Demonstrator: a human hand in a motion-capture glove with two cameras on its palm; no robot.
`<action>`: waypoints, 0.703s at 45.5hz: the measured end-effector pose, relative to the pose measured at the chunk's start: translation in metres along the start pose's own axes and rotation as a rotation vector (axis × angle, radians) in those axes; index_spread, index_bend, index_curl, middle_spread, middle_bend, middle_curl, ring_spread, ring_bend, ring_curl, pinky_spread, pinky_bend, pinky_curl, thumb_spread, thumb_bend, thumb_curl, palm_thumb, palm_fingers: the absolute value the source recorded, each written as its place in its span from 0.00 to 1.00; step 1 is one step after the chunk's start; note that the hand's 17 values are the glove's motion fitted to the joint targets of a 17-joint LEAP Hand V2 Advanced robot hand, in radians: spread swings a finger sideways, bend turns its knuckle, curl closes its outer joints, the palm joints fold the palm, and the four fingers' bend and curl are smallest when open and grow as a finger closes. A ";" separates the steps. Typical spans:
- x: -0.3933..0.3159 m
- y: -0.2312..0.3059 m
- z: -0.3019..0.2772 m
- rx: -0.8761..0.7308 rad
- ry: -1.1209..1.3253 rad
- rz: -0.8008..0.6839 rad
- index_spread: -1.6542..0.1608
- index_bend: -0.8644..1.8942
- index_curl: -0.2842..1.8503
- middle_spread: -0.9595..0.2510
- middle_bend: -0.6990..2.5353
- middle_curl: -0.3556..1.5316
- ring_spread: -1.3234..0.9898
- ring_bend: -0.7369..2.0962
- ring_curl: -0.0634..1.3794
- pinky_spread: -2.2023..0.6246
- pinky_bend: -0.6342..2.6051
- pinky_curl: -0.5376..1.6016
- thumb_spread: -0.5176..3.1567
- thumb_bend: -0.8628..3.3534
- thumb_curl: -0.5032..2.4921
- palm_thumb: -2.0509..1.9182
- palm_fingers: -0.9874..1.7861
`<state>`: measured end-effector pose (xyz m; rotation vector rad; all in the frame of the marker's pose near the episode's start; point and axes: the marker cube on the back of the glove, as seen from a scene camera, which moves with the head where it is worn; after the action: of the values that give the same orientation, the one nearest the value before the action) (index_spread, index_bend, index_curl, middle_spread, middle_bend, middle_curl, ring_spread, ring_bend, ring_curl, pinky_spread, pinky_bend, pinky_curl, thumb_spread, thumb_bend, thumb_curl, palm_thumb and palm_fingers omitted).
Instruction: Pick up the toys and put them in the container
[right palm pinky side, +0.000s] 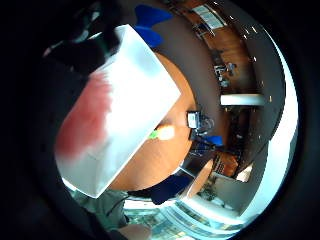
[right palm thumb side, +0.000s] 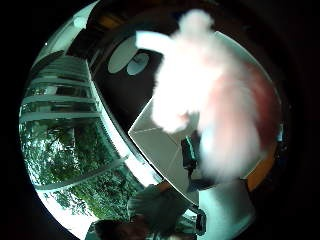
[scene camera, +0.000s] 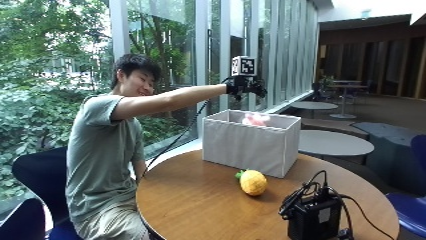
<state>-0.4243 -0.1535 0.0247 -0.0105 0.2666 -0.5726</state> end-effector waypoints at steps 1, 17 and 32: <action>-0.003 -0.001 0.000 0.008 -0.034 0.056 0.75 0.34 0.48 0.57 0.42 0.60 0.44 0.60 0.45 0.70 0.55 0.50 0.38 0.20 0.48 0.60 0.27; 0.093 0.063 -0.023 0.042 -0.153 0.388 0.79 0.35 0.36 0.65 0.32 0.51 0.48 0.51 0.34 0.76 0.49 0.44 0.45 0.19 0.37 0.52 0.31; 0.220 0.146 0.031 -0.008 -0.199 0.498 0.78 0.36 0.32 0.65 0.31 0.48 0.48 0.50 0.33 0.76 0.46 0.42 0.47 0.20 0.33 0.52 0.33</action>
<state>-0.1615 -0.1507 -0.0114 -0.0082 0.0705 -0.0733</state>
